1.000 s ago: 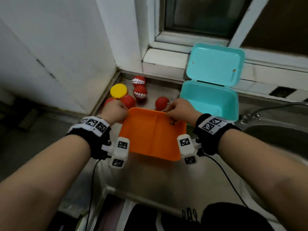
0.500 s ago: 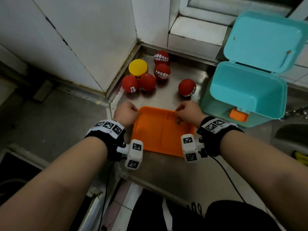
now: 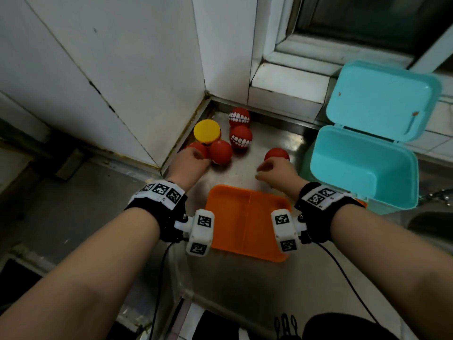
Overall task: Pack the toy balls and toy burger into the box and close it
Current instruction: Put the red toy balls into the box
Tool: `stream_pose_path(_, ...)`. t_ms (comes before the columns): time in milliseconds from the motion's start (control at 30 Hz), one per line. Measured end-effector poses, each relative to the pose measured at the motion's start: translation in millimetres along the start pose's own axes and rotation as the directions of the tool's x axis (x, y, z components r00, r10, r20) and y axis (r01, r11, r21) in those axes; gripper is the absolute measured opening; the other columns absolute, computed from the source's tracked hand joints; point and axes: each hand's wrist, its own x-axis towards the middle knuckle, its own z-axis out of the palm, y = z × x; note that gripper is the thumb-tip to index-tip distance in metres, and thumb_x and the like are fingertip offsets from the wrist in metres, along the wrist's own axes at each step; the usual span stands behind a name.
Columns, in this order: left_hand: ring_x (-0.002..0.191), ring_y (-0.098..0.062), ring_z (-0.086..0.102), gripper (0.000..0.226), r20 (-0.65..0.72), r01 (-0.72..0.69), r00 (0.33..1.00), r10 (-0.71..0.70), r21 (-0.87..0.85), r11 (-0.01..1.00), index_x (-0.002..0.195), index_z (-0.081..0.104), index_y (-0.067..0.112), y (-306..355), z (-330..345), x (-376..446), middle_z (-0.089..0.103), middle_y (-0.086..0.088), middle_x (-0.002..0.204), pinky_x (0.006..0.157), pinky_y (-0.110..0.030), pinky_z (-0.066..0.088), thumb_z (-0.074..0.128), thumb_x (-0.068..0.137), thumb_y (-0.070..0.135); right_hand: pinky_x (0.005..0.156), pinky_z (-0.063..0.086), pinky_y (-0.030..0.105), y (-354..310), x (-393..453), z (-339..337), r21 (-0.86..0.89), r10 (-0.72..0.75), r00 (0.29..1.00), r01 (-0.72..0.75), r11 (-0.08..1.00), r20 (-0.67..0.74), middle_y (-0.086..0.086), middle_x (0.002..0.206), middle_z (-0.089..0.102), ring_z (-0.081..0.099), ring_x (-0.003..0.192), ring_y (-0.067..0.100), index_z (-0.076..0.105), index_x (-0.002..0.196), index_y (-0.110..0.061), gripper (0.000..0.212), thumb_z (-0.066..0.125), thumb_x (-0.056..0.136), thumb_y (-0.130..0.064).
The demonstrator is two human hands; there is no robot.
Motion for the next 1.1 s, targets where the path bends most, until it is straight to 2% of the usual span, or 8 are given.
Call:
stream_pose_path(133, 0.116, -0.038, 0.047, 0.054, -0.061, 0.054, 0.997, -0.047, 0.122, 0.991, 0.125, 0.053, 0.015, -4, -2, 3, 0.050, -0.018, 0.125, 0.100, -0.046, 0.041, 0.066, 0.075, 0.029, 0.071, 0.052, 0.023, -14, 7, 6, 0.062, -0.079, 0.995, 0.075, 0.995, 0.061, 0.004, 0.106, 0.066, 0.063, 0.088, 0.014, 0.061, 0.117, -0.016, 0.039, 0.072, 0.080, -0.019)
stream_pose_path(233, 0.121, -0.036, 0.046, 0.060, -0.017, -0.037, 0.999, 0.040, 0.123, 0.992, 0.133, 0.049, 0.013, 5, -6, 10, 0.052, -0.018, 0.129, 0.104, -0.044, 0.035, 0.066, 0.076, 0.024, 0.090, 0.048, 0.029, -37, 17, 0, 0.028, -0.185, 0.977, 0.183, 0.983, 0.104, 0.005, 0.122, 0.065, 0.061, 0.108, 0.018, 0.061, 0.125, -0.016, 0.044, 0.070, 0.082, -0.017)
stream_pose_path(433, 0.098, -0.034, 0.064, 0.039, 0.049, 0.051, 0.997, -0.060, 0.170, 0.984, 0.103, 0.065, 0.013, 7, -29, 7, 0.069, -0.014, 0.103, 0.088, -0.043, 0.052, 0.069, 0.070, 0.033, 0.099, 0.044, 0.044, -91, 28, 26, -0.141, -0.342, 0.933, 0.356, 0.924, 0.113, 0.006, 0.122, 0.065, 0.058, 0.112, 0.028, 0.059, 0.127, -0.023, 0.052, 0.066, 0.076, -0.023)
stream_pose_path(567, 0.108, -0.035, 0.051, 0.043, 0.053, 0.019, 0.998, -0.043, 0.388, 0.921, 0.097, 0.064, 0.013, -24, -36, -7, 0.066, -0.013, 0.101, 0.093, -0.038, 0.038, 0.065, 0.071, 0.048, 0.103, 0.033, 0.048, -97, 23, 65, -0.303, -0.362, 0.921, 0.388, 0.870, 0.140, 0.009, 0.124, 0.055, 0.045, 0.116, 0.037, 0.049, 0.130, -0.029, 0.061, 0.065, 0.073, -0.044)
stream_pose_path(700, 0.105, -0.035, 0.053, 0.066, 0.023, 0.029, 0.999, -0.036, 0.239, 0.970, 0.113, 0.049, 0.015, -64, -38, -21, 0.058, -0.014, 0.109, 0.082, -0.037, 0.041, 0.076, 0.059, 0.043, 0.104, 0.033, 0.050, -92, 16, 93, -0.412, -0.336, 0.924, 0.382, 0.828, 0.182, 0.014, 0.135, 0.040, 0.030, 0.129, 0.041, 0.047, 0.130, -0.025, 0.082, 0.072, 0.060, -0.060)
stream_pose_path(833, 0.081, -0.023, 0.057, 0.063, 0.017, 0.059, 0.998, -0.061, 0.117, 0.991, 0.101, 0.041, 0.033, -89, -41, -29, 0.052, 0.008, 0.082, 0.067, -0.030, 0.039, 0.076, 0.050, 0.045, 0.093, 0.045, 0.042, -96, 12, 111, -0.349, -0.327, 0.896, 0.422, 0.837, 0.299, 0.008, 0.124, 0.051, 0.048, 0.114, 0.032, 0.046, 0.125, -0.023, 0.078, 0.077, 0.057, -0.047)
stream_pose_path(1000, 0.078, -0.017, 0.053, 0.074, -0.053, 0.138, 0.989, -0.138, -0.008, 0.990, 0.110, 0.047, 0.024, -105, -53, -20, 0.052, 0.007, 0.089, 0.061, -0.027, 0.037, 0.071, 0.045, 0.052, 0.090, 0.045, 0.039, -111, 12, 121, -0.236, -0.425, 0.884, 0.463, 0.855, 0.195, 0.005, 0.120, 0.051, 0.050, 0.108, 0.029, 0.047, 0.123, -0.025, 0.077, 0.078, 0.055, -0.045)
stream_pose_path(1100, 0.065, -0.005, 0.046, 0.064, -0.079, 0.176, 0.980, -0.184, -0.092, 0.980, 0.100, 0.044, 0.029, -112, -52, -18, 0.047, 0.013, 0.079, 0.057, -0.024, 0.035, 0.072, 0.047, 0.054, 0.095, 0.045, 0.039, -113, 17, 119, -0.255, -0.418, 0.898, 0.440, 0.861, 0.138, 0.006, 0.123, 0.053, 0.052, 0.110, 0.030, 0.048, 0.126, -0.024, 0.079, 0.078, 0.056, -0.044)
